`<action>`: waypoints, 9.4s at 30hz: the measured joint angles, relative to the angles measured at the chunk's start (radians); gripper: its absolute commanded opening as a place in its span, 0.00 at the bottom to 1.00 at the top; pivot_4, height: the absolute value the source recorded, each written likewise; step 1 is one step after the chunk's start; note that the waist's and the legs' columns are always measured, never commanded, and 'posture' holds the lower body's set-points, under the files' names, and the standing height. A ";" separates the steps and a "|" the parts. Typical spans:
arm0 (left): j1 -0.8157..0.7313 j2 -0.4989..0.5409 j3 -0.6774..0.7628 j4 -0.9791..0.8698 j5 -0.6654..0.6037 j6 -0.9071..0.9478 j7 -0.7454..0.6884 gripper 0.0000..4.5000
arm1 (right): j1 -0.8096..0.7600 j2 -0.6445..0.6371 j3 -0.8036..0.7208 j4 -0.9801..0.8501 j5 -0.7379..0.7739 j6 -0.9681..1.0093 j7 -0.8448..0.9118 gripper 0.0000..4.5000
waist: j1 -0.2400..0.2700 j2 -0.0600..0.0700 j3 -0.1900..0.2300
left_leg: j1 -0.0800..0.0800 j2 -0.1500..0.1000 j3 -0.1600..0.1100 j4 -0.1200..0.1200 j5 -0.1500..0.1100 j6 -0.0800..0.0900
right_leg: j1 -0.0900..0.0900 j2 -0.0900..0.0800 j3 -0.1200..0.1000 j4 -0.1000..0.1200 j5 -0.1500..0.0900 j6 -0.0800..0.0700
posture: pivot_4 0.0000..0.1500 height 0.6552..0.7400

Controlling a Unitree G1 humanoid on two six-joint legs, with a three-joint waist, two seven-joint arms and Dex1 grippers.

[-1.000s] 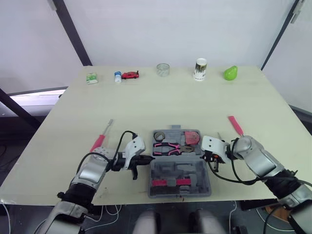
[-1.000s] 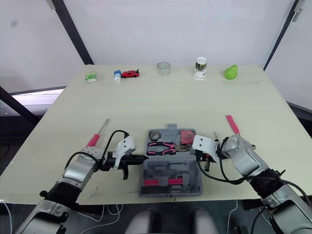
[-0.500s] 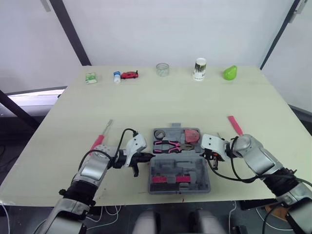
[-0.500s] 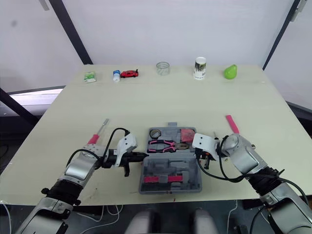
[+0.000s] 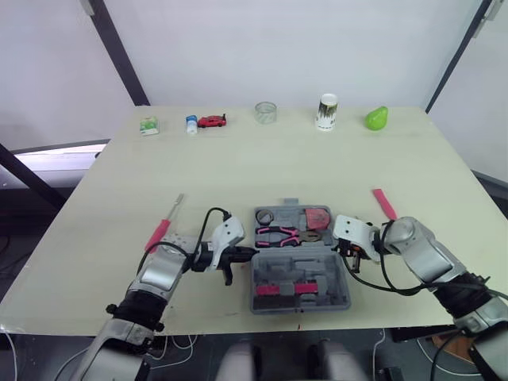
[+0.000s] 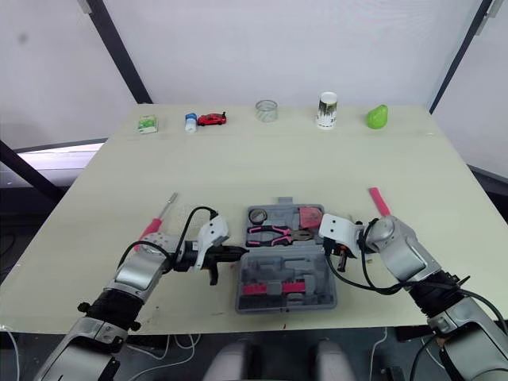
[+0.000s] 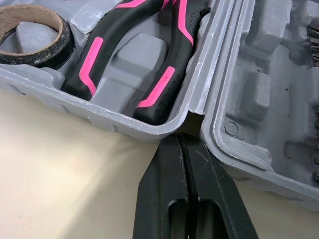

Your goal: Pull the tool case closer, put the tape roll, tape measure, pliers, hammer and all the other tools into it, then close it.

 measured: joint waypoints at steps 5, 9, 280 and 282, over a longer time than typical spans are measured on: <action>-0.013 -0.003 0.000 0.039 0.004 -0.043 -0.010 0.01 | 0.001 0.004 -0.002 -0.006 0.000 0.019 0.000 0.00 | 0.000 0.000 0.000 | 0.000 0.000 0.000 0.000 0.000 0.000 | 0.000 0.000 0.000 0.000 0.000 0.000 | 1.00 1.00; -0.014 -0.003 0.001 0.049 0.007 -0.063 -0.018 0.01 | 0.008 0.007 -0.009 -0.012 0.000 0.026 -0.002 0.00 | 0.000 0.000 0.000 | 0.000 0.000 0.000 0.000 0.000 0.000 | 0.000 0.000 0.000 0.000 0.000 0.000 | 1.00 1.00; 0.378 0.120 0.330 -0.408 -0.628 -0.070 -0.320 1.00 | 0.397 0.338 -0.637 -0.585 0.339 0.941 -0.797 0.01 | -0.010 -0.007 0.007 | 0.001 0.002 -0.001 -0.002 0.000 0.000 | -0.001 0.001 0.002 -0.001 0.000 0.000 | 1.00 1.00; 0.376 0.126 0.337 -0.408 -0.639 -0.062 -0.326 1.00 | 0.400 0.345 -0.631 -0.568 0.336 0.902 -0.802 0.11 | -0.014 -0.009 0.007 | 0.001 0.002 -0.001 -0.002 0.000 0.000 | -0.001 0.001 0.002 -0.001 0.000 0.000 | 1.00 1.00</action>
